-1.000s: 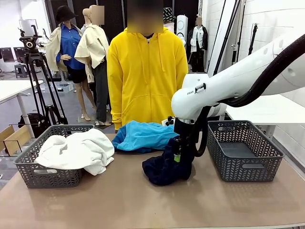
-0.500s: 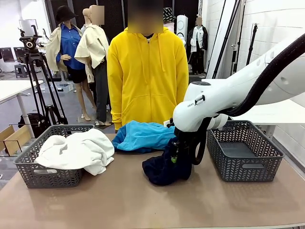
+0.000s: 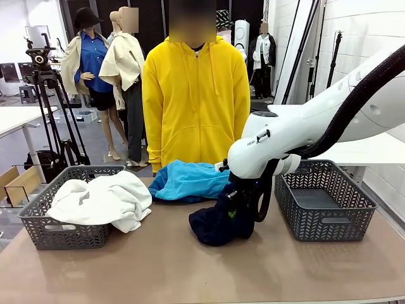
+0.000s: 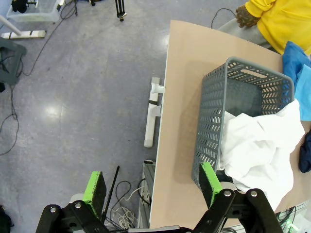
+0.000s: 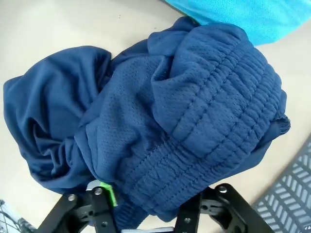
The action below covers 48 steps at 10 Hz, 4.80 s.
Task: Sort the tops and bottoms.
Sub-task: Lift clothes from the center of the table with your right hand, then sort the clothes according to human instructions.
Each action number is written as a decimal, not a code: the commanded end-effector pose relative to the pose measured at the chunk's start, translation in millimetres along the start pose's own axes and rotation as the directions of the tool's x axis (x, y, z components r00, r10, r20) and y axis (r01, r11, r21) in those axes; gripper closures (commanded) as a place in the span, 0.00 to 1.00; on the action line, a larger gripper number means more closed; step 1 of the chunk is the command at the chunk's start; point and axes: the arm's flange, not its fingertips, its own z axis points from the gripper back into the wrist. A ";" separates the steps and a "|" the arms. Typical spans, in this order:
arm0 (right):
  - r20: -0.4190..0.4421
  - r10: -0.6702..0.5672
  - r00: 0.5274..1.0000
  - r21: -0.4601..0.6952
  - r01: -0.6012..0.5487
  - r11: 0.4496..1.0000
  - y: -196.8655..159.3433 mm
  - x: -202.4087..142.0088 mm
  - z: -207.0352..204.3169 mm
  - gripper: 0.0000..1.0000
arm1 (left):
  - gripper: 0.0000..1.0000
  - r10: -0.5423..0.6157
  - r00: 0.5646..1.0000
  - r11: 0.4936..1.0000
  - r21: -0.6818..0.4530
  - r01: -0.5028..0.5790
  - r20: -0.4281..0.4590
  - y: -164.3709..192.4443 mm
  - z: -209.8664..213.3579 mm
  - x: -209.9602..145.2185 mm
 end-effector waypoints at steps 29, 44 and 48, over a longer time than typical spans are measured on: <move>0.279 0.306 0.910 -0.305 -0.218 0.927 24.5 47.4 378.5 1.00 | 0.00 -0.002 1.000 1.000 0.006 0.002 0.000 1.6 1.1 -0.7; 0.279 0.306 0.910 -0.305 -0.218 0.927 24.5 47.4 378.5 1.00 | 0.00 -0.002 1.000 1.000 0.006 0.002 0.000 1.6 1.1 -0.7; 0.183 0.191 0.964 -0.460 -0.088 0.884 -14.8 7.3 377.0 1.00 | 0.00 -0.002 1.000 1.000 0.006 0.002 0.000 1.6 1.1 -0.7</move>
